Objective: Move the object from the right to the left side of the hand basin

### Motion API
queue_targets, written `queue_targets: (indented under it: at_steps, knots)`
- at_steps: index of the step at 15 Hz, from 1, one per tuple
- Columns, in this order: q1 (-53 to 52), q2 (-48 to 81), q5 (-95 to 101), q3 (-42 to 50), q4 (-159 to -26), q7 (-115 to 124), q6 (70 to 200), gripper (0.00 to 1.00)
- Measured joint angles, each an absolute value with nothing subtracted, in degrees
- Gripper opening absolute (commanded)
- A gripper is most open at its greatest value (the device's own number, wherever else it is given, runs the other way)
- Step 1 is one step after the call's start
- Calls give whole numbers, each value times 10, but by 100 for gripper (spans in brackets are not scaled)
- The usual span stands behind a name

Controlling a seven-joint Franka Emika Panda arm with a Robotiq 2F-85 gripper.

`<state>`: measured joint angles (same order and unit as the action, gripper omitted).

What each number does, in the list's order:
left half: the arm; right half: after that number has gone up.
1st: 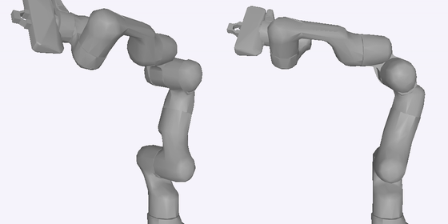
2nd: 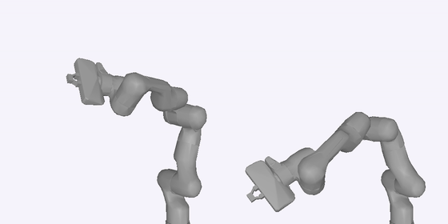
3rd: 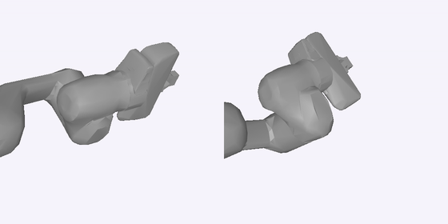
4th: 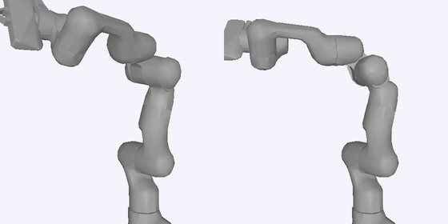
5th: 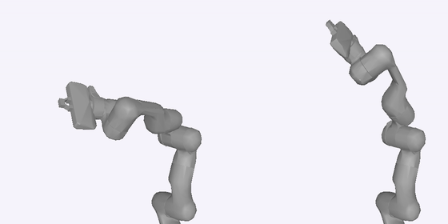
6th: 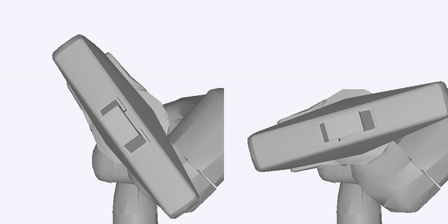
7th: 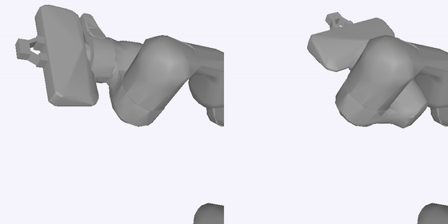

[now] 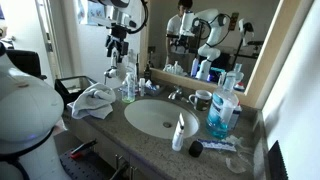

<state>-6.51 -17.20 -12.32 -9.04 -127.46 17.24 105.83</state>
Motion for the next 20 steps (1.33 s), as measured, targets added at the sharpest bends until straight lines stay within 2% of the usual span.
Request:
queue_targets:
  at_steps: [7,14,20]
  knots:
    - [-47,-163,-74,-69,-1275,147,1065,100]
    - [37,-103,64,41,-1250,4,1113,100]
    - [88,-12,87,110,-1199,-127,1166,100]
